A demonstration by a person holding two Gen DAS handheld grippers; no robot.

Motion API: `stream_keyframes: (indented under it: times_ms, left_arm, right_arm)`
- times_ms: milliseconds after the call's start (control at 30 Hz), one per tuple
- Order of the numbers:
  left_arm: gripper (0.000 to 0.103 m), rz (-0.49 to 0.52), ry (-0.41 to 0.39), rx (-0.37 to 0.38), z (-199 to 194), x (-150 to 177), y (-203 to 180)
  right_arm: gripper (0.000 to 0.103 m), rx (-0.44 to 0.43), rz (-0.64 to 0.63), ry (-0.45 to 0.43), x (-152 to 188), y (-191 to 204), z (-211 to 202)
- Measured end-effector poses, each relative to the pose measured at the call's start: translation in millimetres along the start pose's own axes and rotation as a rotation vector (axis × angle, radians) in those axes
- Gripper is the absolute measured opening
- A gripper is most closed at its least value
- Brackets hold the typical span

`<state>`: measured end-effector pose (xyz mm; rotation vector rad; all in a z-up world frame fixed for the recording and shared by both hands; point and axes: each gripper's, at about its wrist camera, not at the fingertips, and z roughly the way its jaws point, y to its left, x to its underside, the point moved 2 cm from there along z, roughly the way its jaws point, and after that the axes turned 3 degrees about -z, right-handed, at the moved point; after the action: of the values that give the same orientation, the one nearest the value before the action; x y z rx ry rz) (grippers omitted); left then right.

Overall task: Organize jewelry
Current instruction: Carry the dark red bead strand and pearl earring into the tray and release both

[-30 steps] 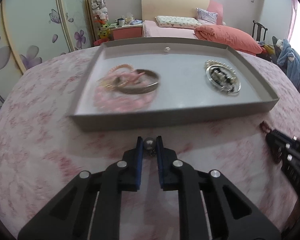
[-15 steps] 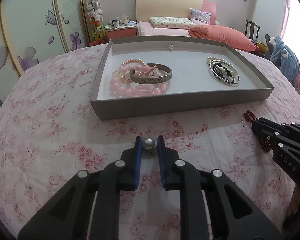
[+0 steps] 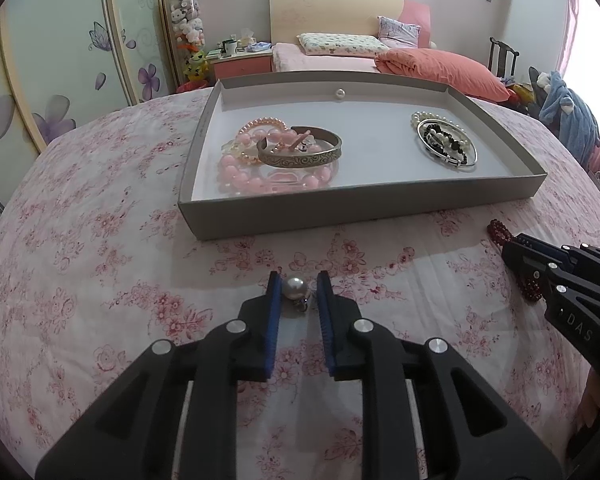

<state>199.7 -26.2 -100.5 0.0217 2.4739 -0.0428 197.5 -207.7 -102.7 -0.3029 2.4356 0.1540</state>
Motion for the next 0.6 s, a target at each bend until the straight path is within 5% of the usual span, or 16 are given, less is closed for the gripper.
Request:
stream_keyframes:
  times_ms: [333, 600]
  left_arm:
    - [0.014, -0.011, -0.005, 0.041, -1, 1, 2]
    - [0.014, -0.011, -0.116, 0.067, -33, 1, 4]
  right_arm:
    - [0.013, -0.046, 0.061, -0.012, 1, -9, -2]
    - [0.006, -0.076, 0.073, -0.168, -9, -8, -40]
